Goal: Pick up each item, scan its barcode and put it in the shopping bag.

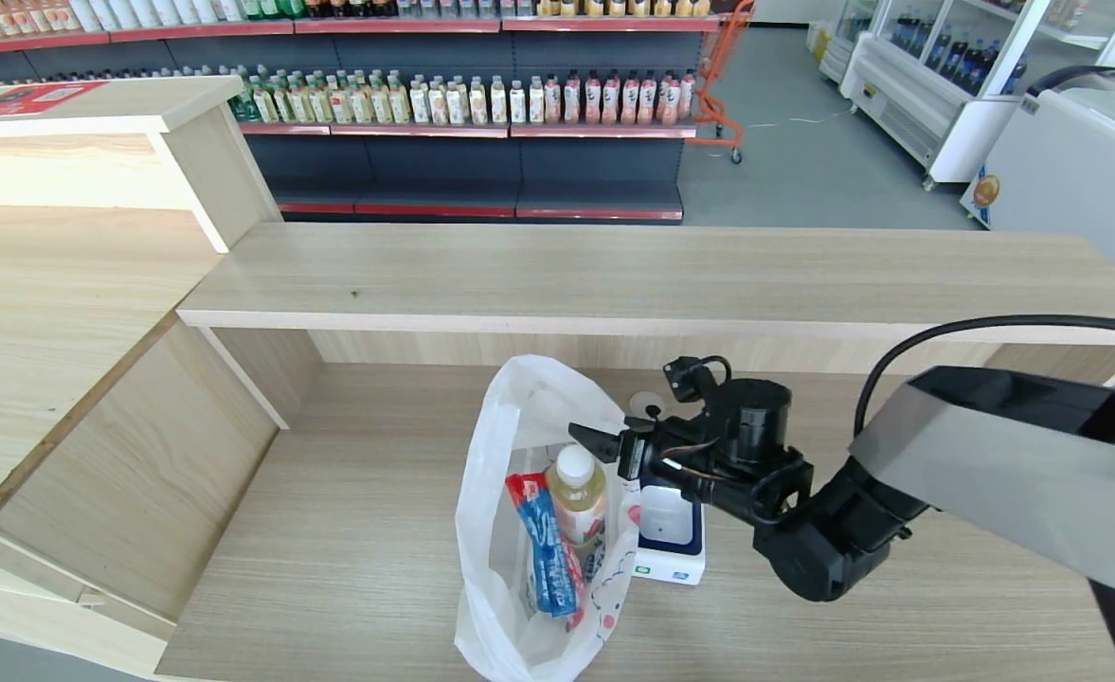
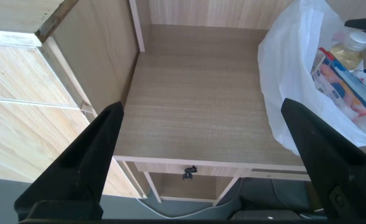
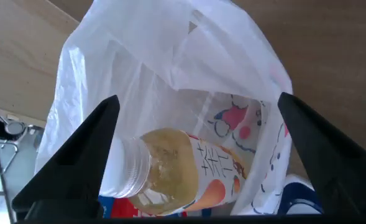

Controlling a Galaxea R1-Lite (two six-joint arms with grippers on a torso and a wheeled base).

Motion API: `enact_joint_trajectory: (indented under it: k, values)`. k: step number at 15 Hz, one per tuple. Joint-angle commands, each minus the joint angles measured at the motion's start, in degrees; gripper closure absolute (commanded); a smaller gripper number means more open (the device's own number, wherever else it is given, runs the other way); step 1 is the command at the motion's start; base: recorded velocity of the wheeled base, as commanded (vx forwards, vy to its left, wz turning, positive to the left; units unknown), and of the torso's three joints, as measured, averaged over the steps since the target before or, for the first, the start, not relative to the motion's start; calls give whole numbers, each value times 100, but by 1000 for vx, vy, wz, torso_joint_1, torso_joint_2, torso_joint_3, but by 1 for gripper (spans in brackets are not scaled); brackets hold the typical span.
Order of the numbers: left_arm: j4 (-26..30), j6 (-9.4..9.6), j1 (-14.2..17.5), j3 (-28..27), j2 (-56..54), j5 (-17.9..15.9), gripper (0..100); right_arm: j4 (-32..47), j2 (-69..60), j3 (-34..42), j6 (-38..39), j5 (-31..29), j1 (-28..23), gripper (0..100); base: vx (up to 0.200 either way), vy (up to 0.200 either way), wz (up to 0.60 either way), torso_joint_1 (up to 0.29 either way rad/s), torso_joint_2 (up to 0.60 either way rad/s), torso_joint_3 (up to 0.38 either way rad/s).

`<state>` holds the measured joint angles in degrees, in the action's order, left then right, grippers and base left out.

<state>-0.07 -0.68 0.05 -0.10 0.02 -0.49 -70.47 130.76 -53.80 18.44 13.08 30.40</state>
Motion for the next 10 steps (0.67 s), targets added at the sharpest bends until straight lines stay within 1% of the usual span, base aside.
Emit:
enact_joint_trajectory:
  k: [1,2,4,5,6,7,8,9,10]
  values:
    - [-1,-2,13,1,-2,5,0,-1,-1738,1530,133,19,-325,0,0,0,0,0,0,0]
    - [-1,-2,4,1,-2,-4,0,86,-2573,2286,116,28,-474,0,0,0,0,0,0,0]
    - [-1,-2,13,1,-2,-4,0,245,-3847,3341,-60,-16,-676,0,0,0,0,0,0,0]
    - [-1,-2,4,1,-2,5,0,236,-4084,3472,-333,-174,-896,0,0,0,0,0,0,0]
    - [-1,-2,4,1,-2,-4,0,245,-4278,3560,-579,-218,-1124,0,0,0,0,0,0,0]
    - [-1,-2,13,1,-2,5,0,289,-4541,3780,-992,-201,-1458,0,0,0,0,0,0,0]
    - [-1,-2,4,1,-2,5,0,368,-4972,4290,-1185,-218,-1801,0,0,0,0,0,0,0]
    - [-1,-2,4,1,-2,5,0,596,-5579,4888,-1194,-218,-1942,0,0,0,0,0,0,0]
    - [-1,-2,4,1,-2,5,0,798,-6097,5371,-1212,-245,-1977,0,0,0,0,0,0,0]
